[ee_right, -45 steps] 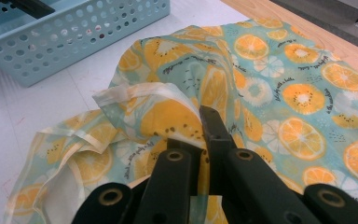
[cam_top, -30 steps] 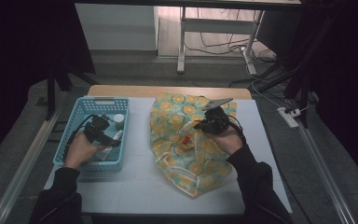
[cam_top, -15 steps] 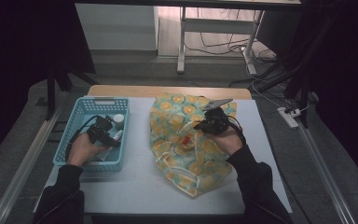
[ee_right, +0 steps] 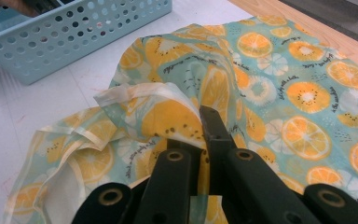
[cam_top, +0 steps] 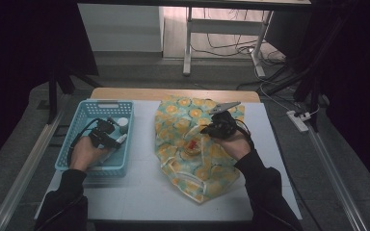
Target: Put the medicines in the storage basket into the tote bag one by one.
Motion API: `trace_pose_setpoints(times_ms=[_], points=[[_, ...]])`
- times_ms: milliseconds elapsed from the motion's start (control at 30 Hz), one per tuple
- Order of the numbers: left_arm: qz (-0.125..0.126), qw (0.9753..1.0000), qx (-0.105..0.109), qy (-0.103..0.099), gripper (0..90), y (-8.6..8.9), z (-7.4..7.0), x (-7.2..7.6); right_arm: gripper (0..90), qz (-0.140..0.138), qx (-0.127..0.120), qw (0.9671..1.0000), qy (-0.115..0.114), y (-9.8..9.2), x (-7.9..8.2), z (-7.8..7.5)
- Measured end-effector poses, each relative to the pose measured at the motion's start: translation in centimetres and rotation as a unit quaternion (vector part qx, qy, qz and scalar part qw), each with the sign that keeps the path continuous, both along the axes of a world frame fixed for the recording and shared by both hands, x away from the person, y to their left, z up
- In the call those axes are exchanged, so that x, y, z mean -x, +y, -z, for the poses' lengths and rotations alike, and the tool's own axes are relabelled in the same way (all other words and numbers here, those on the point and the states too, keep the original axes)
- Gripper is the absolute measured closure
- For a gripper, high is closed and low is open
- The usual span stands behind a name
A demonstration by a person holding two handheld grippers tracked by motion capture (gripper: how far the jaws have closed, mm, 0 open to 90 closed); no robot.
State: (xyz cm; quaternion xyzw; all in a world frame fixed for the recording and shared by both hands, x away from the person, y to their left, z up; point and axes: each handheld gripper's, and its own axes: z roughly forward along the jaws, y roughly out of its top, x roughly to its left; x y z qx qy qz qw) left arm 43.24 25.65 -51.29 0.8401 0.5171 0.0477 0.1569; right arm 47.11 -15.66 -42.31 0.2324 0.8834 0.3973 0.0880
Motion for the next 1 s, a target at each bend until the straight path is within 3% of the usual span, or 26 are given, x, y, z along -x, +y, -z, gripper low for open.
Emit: trace_pose_setpoints(times_ms=[367, 1000], points=[[-0.013, 0.9996, 0.024, 0.007, 69.5, 0.4, -0.3, 0.0, 89.0, 0.001, 0.001, 1.0, 0.0, 0.0, 0.0, 0.0], [-0.003, 0.9984, 0.045, -0.035, 71.5, 1.5, -3.6, 1.1, 89.0, 0.003, -0.004, 1.0, -0.002, 0.0, 0.0, -0.2]])
